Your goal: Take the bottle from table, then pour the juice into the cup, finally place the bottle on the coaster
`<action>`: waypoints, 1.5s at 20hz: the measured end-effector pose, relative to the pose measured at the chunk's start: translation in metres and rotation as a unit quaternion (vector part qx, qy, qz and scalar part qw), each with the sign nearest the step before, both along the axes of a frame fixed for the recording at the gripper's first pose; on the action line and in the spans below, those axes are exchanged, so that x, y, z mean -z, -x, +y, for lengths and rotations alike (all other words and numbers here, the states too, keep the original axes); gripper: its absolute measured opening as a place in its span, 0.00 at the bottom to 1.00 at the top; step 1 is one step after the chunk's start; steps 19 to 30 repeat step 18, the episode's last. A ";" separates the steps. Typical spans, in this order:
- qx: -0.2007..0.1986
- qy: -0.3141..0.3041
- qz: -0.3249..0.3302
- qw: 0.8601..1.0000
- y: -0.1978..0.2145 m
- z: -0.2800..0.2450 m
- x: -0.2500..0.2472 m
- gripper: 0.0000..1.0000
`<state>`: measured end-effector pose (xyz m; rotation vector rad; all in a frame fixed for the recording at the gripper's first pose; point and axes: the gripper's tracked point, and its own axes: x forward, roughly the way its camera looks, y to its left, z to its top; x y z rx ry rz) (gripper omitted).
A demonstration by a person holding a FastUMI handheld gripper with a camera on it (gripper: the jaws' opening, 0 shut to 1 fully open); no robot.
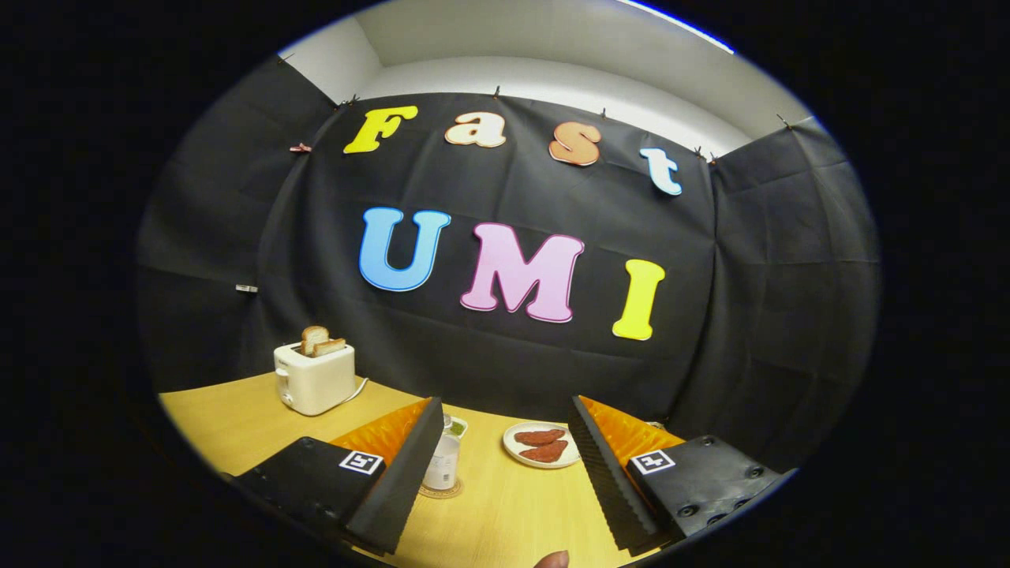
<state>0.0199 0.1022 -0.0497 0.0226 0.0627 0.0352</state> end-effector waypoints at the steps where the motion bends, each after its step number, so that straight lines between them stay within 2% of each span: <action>1: 0.004 0.004 -0.002 1.000 0.003 -0.007 -0.003 0.97; 4: 0.007 0.020 -0.006 1.000 0.006 -0.029 -0.010 0.97; 9: 0.033 0.030 -0.014 0.999 0.014 -0.078 -0.021 0.97; 16: 0.030 0.049 -0.028 0.998 0.015 -0.111 -0.024 0.97; 30: 0.025 0.046 -0.022 0.998 0.014 -0.113 -0.020 0.97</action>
